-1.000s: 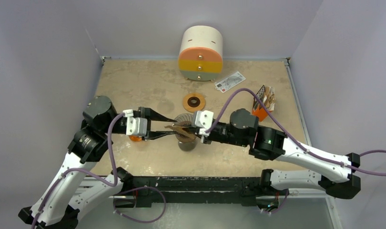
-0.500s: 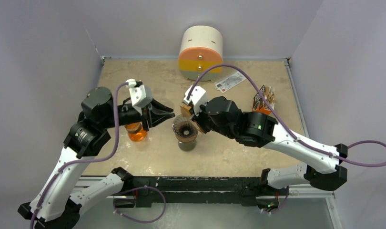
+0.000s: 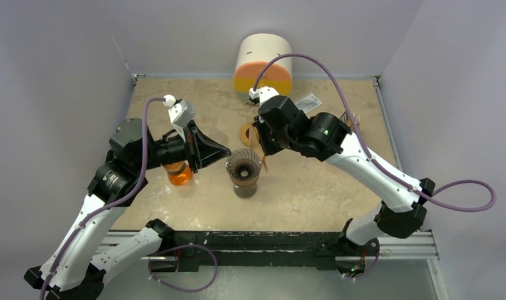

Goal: Place the coffee filter in the dripper
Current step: Place the coffee filter in the coffee dripper.

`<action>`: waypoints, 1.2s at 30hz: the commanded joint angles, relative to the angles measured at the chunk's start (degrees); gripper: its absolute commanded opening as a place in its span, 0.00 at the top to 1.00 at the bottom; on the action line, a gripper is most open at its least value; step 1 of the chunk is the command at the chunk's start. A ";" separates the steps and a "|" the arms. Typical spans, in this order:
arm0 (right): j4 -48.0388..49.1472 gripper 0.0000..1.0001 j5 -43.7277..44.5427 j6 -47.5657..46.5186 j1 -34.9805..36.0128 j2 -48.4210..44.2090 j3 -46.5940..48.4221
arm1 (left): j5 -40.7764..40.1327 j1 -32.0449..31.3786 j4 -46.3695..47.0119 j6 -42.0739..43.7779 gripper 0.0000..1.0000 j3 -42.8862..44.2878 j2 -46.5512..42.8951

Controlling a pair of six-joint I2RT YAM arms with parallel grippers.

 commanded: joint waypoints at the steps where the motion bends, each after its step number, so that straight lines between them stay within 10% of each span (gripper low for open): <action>1: -2.89 1.00 -2.28 5.71 -0.67 1.92 3.84 | 2.10 0.10 8.28 -12.60 1.00 -2.18 1.48; 22: 0.96 1.00 8.60 7.69 4.37 5.28 4.73 | -14.51 0.13 19.60 -35.92 1.00 -8.41 7.17; 36: 1.33 1.00 16.90 6.74 8.11 5.05 4.71 | -15.57 0.08 12.41 -36.06 1.00 -3.25 11.05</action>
